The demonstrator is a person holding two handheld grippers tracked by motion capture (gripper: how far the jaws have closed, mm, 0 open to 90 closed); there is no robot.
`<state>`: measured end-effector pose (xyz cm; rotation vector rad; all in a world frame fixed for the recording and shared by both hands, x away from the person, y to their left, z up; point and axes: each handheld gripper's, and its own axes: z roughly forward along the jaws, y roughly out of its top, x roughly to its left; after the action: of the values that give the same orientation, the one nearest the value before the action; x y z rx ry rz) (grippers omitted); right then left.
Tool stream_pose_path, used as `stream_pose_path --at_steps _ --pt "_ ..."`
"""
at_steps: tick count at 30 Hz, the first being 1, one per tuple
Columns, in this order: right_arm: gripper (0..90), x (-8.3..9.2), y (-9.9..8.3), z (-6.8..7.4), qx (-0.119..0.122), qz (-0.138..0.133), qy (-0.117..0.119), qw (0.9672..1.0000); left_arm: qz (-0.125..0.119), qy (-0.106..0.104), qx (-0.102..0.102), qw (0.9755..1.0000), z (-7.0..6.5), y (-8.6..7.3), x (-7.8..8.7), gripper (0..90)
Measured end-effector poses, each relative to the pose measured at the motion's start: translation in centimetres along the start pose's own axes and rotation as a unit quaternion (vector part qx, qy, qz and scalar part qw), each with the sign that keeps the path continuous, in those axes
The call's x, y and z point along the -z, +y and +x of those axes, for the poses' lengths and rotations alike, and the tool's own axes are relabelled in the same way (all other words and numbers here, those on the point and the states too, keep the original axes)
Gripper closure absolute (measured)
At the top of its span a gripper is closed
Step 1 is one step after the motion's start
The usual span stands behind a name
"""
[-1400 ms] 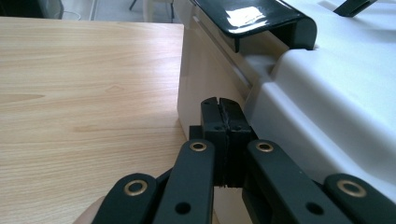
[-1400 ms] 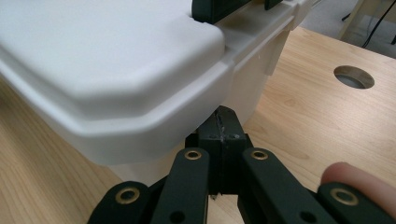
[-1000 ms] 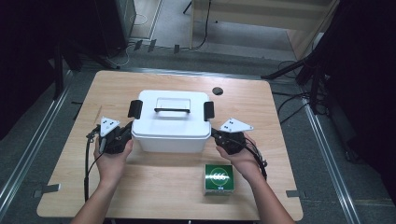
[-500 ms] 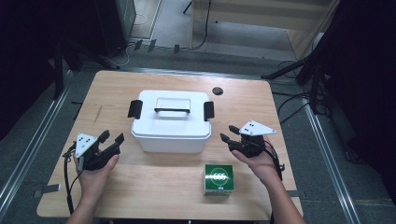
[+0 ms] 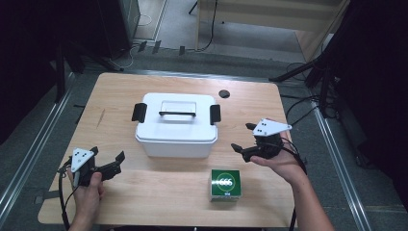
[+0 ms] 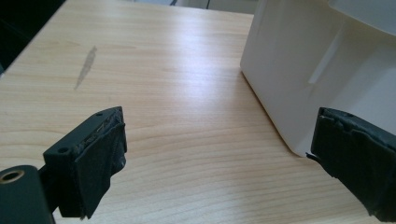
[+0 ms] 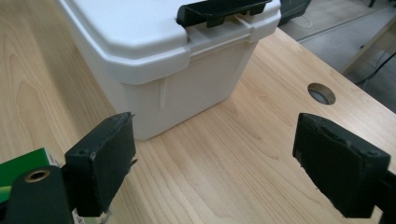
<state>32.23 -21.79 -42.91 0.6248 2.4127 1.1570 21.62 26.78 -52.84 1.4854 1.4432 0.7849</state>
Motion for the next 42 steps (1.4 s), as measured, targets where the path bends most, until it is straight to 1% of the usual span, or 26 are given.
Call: stream_pose_path --at_steps 1,3,4,5,6,7,8,11,14,17,19,21,23,26,28,31,34,36,37,38,39,40,42 --pt "12.3 0.0 0.3 -0.1 0.006 0.004 0.008 0.9999 0.004 0.009 -0.006 0.9999 0.0 -0.1 0.0 3.7" --pt "12.6 0.1 0.9 -0.4 0.015 0.009 0.018 0.9997 0.012 0.015 -0.016 0.9997 0.0 -0.5 -0.3 3.7" --pt "13.1 0.2 1.2 -0.6 0.018 0.014 0.02 0.9995 0.012 0.016 -0.013 0.9997 0.0 -0.7 -0.4 3.7" --pt "13.1 0.2 1.5 -0.8 0.023 0.018 0.023 0.9993 0.014 0.01 -0.006 0.9998 0.0 -0.9 -0.5 3.7" --pt "13.5 0.3 1.8 -1.0 0.028 0.023 0.023 0.9991 0.015 0.01 -0.002 0.9998 0.0 -1.2 -0.6 3.7" --pt "13.7 0.3 2.2 -1.3 0.033 0.028 0.022 0.9988 0.013 0.012 -0.004 0.9998 0.0 -1.1 -0.5 3.8" --pt "14.0 0.4 2.5 -1.5 0.038 0.034 0.024 0.9984 0.007 0.009 -0.004 0.9999 0.1 -1.2 -0.4 3.8" --pt "15.3 0.6 3.6 -2.0 0.052 0.044 0.026 0.9974 0.004 0.002 0.005 1.0 0.3 -1.3 -0.4 3.9" --pt "17.8 0.7 4.7 -2.5 0.056 0.053 0.033 0.9965 0.007 0.008 0.007 0.9999 0.3 -1.4 -0.5 3.9" --pt "19.3 0.5 5.8 -2.8 0.068 0.069 0.04 0.9945 0.009 0.019 -0.007 0.9998 -0.1 -1.5 -0.6 3.9" --pt "20.0 0.3 6.6 -2.9 0.075 0.078 0.042 0.9933 0.009 0.025 -0.011 0.9996 -0.3 -1.5 -0.6 3.9" --pt "21.2 0.1 7.3 -2.9 0.082 0.083 0.046 0.9921 0.01 0.024 -0.009 0.9996 -0.2 -1.5 -0.7 3.9" --pt "22.0 -0.1 8.1 -3.0 0.088 0.088 0.046 0.9912 0.009 0.022 0.002 0.9997 0.1 -1.4 -0.7 3.9" --pt "24.0 -0.5 9.2 -3.0 0.098 0.095 0.052 0.9893 0.007 0.028 0.007 0.9996 0.2 -1.4 -0.7 3.9" --pt "25.0 -0.9 9.8 -3.0 0.102 0.099 0.056 0.9883 0.011 0.033 0.001 0.9994 0.1 -1.4 -0.8 4.1" --pt "26.6 -1.5 10.6 -2.9 0.113 0.114 0.062 0.9852 0.013 0.041 -0.01 0.999 -0.2 -1.4 -0.9 5.9" --pt "26.4 -2.2 11.3 -2.7 0.115 0.124 0.063 0.9836 0.016 0.038 -0.021 0.9989 -0.3 -1.4 -1.0 5.9" --pt "26.8 -2.6 11.8 -2.7 0.12 0.127 0.067 0.9824 0.019 0.034 -0.022 0.999 -0.4 -1.3 -1.1 5.9" --pt "27.3 -2.8 12.1 -2.6 0.121 0.128 0.069 0.982 0.019 0.036 -0.023 0.9989 -0.4 -1.3 -1.2 5.9" --pt "28.2 -3.0 12.3 -2.5 0.125 0.132 0.071 0.9808 0.02 0.039 -0.025 0.9987 -0.4 -1.3 -1.2 5.9" --pt "28.2 -3.0 12.3 -2.5 0.125 0.132 0.071 0.9808 0.02 0.039 -0.025 0.9987 -0.4 -1.3 -1.2 5.9" --pt "30.9 -3.3 12.7 -2.4 0.133 0.142 0.074 0.9781 0.023 0.044 -0.031 0.9983 -0.5 -1.3 -1.3 5.9" --pt "33.8 -3.7 13.0 -2.4 0.137 0.145 0.082 0.9765 0.025 0.052 -0.038 0.9976 -0.8 -1.4 -1.4 5.9"
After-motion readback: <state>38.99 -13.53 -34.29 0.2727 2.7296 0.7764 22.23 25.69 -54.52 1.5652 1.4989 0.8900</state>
